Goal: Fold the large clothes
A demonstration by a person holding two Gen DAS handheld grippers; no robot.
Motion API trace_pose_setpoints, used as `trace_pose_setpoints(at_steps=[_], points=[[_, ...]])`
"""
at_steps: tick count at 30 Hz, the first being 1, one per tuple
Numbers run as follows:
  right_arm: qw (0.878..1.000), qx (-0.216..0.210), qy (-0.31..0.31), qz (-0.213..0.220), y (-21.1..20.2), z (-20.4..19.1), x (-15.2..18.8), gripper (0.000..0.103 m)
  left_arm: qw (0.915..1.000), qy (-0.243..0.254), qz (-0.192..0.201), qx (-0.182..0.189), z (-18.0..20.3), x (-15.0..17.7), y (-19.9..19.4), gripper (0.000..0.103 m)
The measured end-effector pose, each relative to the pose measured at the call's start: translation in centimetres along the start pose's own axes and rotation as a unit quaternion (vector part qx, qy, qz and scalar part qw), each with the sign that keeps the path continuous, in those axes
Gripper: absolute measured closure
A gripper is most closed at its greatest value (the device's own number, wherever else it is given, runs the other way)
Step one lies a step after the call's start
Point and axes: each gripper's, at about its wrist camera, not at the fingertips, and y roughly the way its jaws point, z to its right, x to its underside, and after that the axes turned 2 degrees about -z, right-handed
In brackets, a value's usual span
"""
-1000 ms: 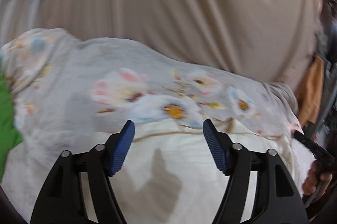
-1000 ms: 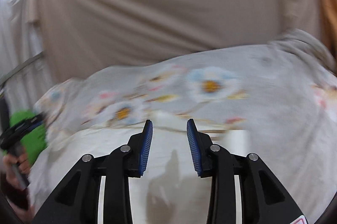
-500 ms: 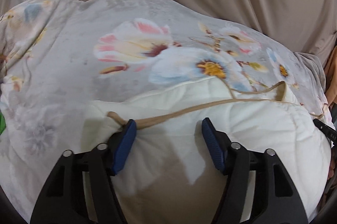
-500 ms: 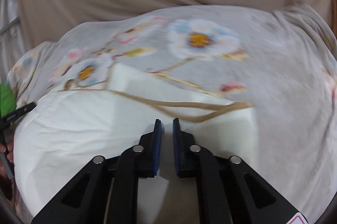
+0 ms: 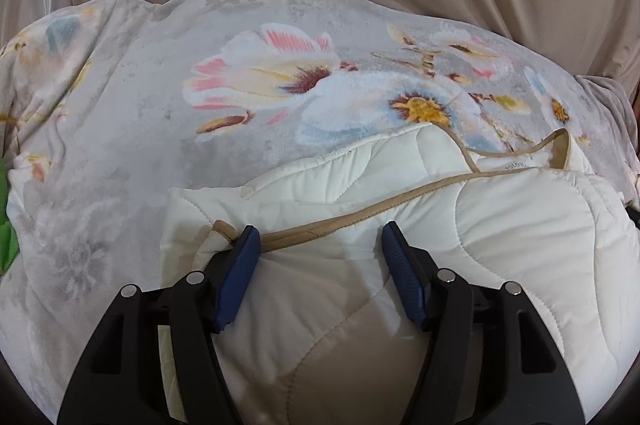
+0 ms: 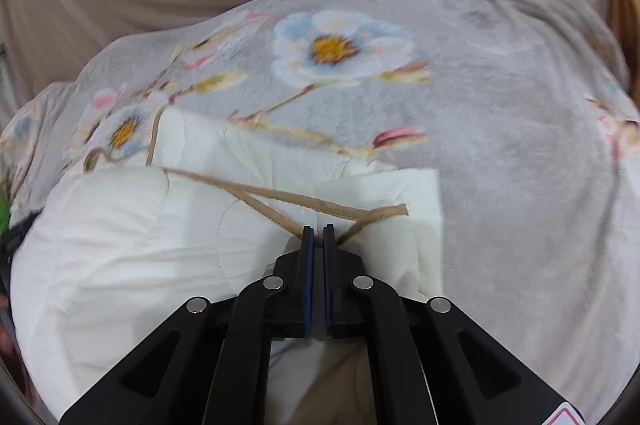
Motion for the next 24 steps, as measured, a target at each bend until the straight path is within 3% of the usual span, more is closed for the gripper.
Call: trace_pose_setpoints(at_steps=[2,3,8,9,11,14,17,20,24], points=[[0.997,-0.068,-0.018,0.021,-2.9,-3.2,-0.3,0.087,1.0000,-0.004,0.000,0.006,0.0,0.0,0.0,0.041],[0.996,-0.081,-0.038,0.026,-3.8,-5.2,-0.2,0.087,1.0000,-0.006,0.000,0.008,-0.1,0.0,-0.1,0.040],[0.983,-0.119,-0.142,-0.008,-3.8,-14.7,1.5,0.088,0.9991,-0.038,0.012,0.012,-0.5,-0.2,-3.0,0.034],[0.981,-0.118,-0.151,-0.014,-3.2,-15.7,1.8,0.088,0.9977,-0.055,0.030,0.025,-0.9,0.0,-4.7,0.031],[0.979,-0.119,-0.161,-0.033,-1.6,-17.2,2.2,0.089,0.9934,-0.078,0.066,0.052,-2.2,0.2,-8.1,0.016],[0.978,-0.121,-0.159,-0.055,0.8,-18.1,2.4,0.088,0.9882,-0.104,0.098,0.056,-4.7,1.1,-12.3,0.011],[0.977,-0.121,-0.157,-0.076,2.9,-18.3,2.9,0.088,0.9858,-0.139,0.076,0.056,-7.5,2.3,-12.9,0.010],[0.975,-0.117,-0.164,-0.088,4.3,-18.6,3.5,0.089,0.9801,-0.182,0.024,0.076,-9.5,4.5,-10.9,0.010],[0.974,-0.103,-0.182,-0.088,5.2,-18.9,4.5,0.089,0.9685,-0.211,-0.039,0.127,-9.2,7.3,-6.9,0.010]])
